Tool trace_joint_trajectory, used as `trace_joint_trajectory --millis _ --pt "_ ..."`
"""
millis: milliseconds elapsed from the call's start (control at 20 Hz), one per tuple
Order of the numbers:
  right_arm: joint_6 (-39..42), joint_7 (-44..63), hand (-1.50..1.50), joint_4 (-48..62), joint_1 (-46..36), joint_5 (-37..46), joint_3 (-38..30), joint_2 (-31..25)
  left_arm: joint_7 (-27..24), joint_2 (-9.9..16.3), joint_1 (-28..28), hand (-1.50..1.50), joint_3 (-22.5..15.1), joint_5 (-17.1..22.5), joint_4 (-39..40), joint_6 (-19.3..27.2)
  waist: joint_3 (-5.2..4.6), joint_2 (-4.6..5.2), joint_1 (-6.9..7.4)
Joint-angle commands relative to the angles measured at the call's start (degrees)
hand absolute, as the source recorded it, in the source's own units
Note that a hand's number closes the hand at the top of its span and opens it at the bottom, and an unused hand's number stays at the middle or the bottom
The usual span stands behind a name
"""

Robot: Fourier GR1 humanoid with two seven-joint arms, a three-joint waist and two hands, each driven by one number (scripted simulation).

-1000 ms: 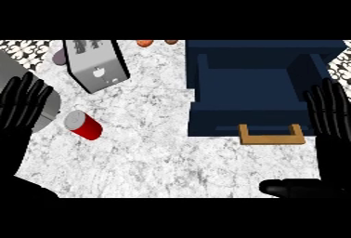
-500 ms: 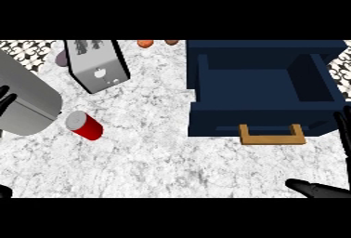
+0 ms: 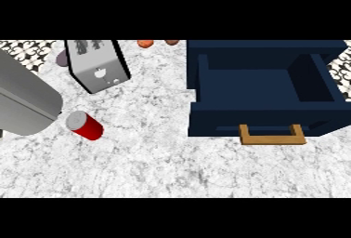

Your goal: Pick up the can, place it into the drawer and close the drawer

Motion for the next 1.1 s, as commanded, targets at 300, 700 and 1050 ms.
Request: trace_joint_trajectory --millis 300,700,1050 --pt "6.6 -1.7 -1.5 1.0 3.9 -7.1 -7.8 -1.4 9.5 -0.4 -3.4 -1.5 0.8 9.2 3.1 4.1 0.0 0.05 -0.3" --pt "12.0 -4.9 -1.5 1.4 7.2 -7.9 -10.0 -0.2 13.3 -3.4 -7.3 -1.5 -3.0 9.0 4.8 9.3 0.0 0.04 -0.52" --pt "16.5 -4.9 -1.5 0.5 9.2 -10.7 -14.0 0.6 10.8 -4.3 -11.8 -1.5 -4.2 4.6 12.9 8.0 -0.01 0.05 -0.4"
